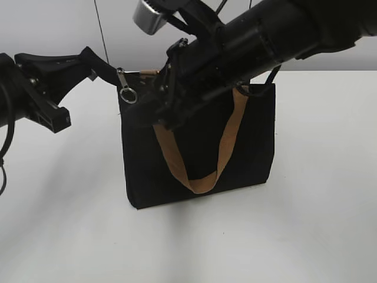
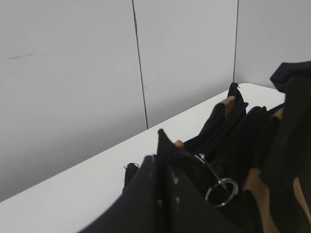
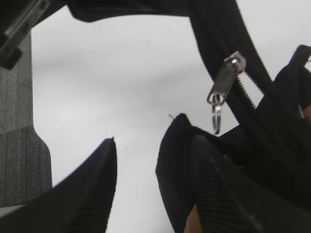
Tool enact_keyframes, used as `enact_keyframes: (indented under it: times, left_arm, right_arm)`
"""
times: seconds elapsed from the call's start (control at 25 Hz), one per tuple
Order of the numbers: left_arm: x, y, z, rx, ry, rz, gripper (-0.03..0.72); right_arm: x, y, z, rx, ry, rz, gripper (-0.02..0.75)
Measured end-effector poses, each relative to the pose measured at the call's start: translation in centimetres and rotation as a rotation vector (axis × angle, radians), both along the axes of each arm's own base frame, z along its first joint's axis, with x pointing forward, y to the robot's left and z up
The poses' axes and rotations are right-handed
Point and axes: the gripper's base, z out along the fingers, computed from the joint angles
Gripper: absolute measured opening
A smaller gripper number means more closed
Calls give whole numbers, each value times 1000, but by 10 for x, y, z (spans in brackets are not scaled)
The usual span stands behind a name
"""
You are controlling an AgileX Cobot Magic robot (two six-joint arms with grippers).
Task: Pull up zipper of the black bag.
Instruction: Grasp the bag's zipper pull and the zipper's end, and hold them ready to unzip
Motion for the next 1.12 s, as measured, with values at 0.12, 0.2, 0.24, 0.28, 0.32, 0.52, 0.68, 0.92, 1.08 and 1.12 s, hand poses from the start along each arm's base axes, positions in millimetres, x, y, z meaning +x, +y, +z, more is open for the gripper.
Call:
enact_keyframes:
  times: [0.12, 0.2, 0.24, 0.28, 0.32, 0.52, 0.68, 0.92, 1.08, 1.12]
  left_arm:
    - [0, 0, 0, 0, 0, 0, -8]
    - [0, 0, 0, 0, 0, 0, -8]
    - [0, 0, 0, 0, 0, 0, -8]
    - [0, 0, 0, -1, -1, 0, -8]
    - [0, 0, 0, -1, -1, 0, -8]
    - [0, 0, 0, -4, 1, -1, -8]
    - [0, 0, 0, -6, 2, -1, -8]
    - [0, 0, 0, -7, 2, -1, -8]
    - [0, 0, 0, -7, 2, -1, -8]
    - [0, 0, 0, -7, 2, -1, -8]
  right_arm:
    - [10, 5, -6, 11, 6, -35, 369]
    - [14, 6, -9, 11, 5, -57, 349]
    - [16, 7, -10, 13, 5, -68, 341]
    - [17, 7, -12, 17, 9, -78, 335]
    - [18, 8, -14, 18, 16, -84, 331]
    - [23, 10, -19, 35, 36, -119, 326]
    - [26, 10, -20, 58, 47, -156, 326]
    - [26, 11, -20, 64, 50, -164, 201]
    - [27, 11, -19, 72, 54, -171, 111]
    - [27, 11, -19, 75, 56, -173, 97]
